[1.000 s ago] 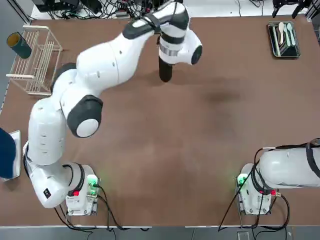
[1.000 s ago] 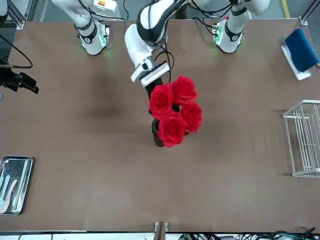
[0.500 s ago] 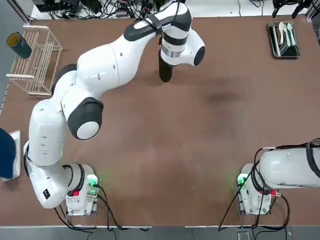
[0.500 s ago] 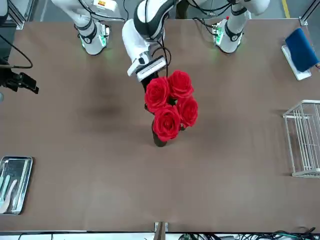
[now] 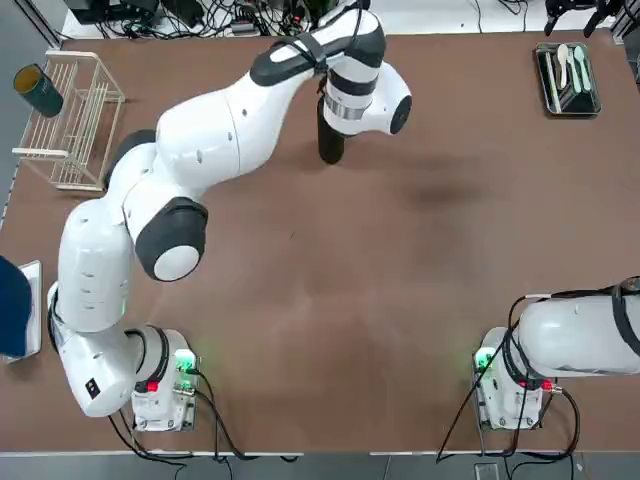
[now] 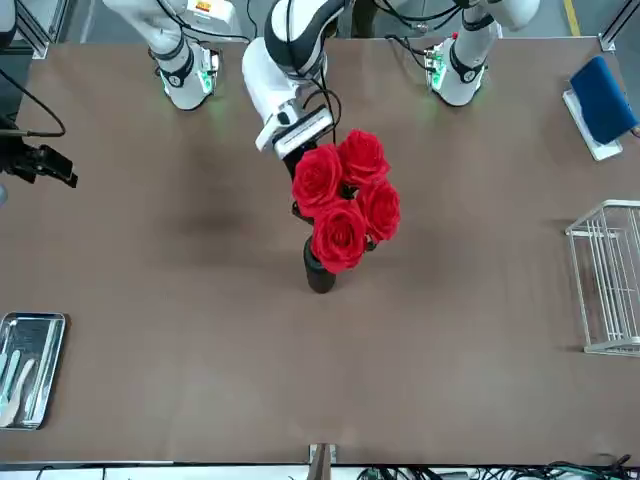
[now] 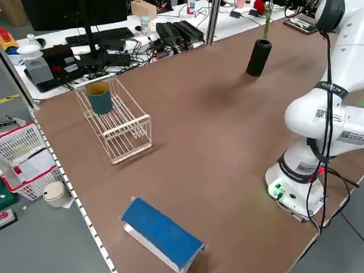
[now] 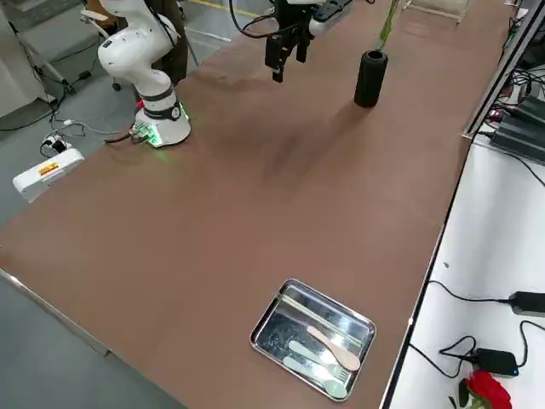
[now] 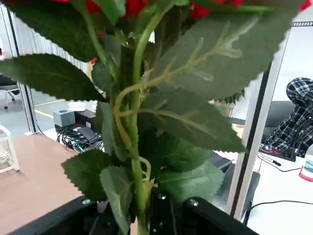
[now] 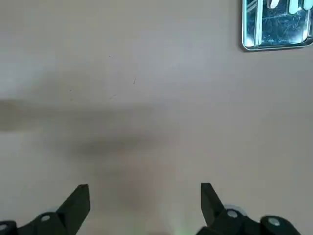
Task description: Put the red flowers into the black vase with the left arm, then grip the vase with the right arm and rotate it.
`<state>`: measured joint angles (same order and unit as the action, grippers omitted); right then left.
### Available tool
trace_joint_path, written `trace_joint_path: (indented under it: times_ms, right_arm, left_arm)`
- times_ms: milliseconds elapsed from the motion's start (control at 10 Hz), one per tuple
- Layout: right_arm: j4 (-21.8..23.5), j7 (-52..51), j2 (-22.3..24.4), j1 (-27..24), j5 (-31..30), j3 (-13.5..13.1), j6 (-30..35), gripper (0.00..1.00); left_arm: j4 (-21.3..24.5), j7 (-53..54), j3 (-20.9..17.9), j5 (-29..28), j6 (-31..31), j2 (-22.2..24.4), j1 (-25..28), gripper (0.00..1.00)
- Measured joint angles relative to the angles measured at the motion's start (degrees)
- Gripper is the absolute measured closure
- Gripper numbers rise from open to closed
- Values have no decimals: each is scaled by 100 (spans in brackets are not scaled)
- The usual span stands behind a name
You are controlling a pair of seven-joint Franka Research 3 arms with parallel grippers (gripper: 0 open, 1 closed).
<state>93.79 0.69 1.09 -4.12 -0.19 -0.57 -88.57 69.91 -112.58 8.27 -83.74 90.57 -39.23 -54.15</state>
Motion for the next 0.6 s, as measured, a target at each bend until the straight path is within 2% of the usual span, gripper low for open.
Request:
trace_joint_path:
  times_ms: [600]
  right_arm:
    - [13, 0, 0, 0, 0, 9, 1, 0]
  left_arm:
    - [79, -225, 5, -92, -107, -38, -133, 88]
